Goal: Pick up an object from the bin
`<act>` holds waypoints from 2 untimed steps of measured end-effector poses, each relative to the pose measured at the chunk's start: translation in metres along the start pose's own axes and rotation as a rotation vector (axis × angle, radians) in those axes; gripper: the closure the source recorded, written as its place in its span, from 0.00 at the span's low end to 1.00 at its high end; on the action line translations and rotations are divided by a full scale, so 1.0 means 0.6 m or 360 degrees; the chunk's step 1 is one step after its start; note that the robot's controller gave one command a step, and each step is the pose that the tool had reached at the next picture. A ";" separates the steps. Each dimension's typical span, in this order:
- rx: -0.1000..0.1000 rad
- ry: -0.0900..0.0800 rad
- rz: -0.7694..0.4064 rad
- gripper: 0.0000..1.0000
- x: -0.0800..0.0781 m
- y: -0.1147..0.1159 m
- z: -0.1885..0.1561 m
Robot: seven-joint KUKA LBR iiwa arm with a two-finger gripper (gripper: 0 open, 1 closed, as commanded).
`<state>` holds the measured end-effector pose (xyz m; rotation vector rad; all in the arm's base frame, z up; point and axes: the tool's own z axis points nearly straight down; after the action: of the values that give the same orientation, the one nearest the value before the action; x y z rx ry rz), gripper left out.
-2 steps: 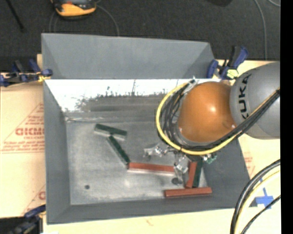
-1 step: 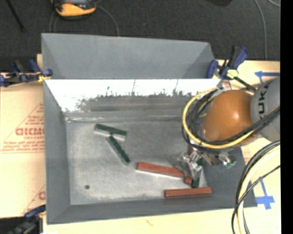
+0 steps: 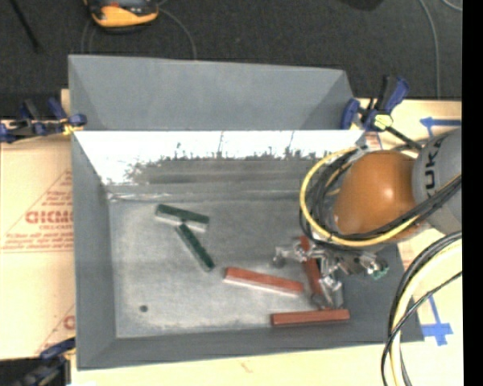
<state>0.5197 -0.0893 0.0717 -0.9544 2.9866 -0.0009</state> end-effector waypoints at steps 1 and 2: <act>-0.0001 0.0000 0.0000 0.00 0.000 0.000 0.000; 0.0000 -0.0002 0.0412 1.00 -0.123 0.028 0.001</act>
Offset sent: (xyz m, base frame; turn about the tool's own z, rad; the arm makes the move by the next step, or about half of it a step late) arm 0.0483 0.0560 -0.0017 0.2587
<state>0.5699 -0.0329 0.0714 -0.5611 3.0835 0.0012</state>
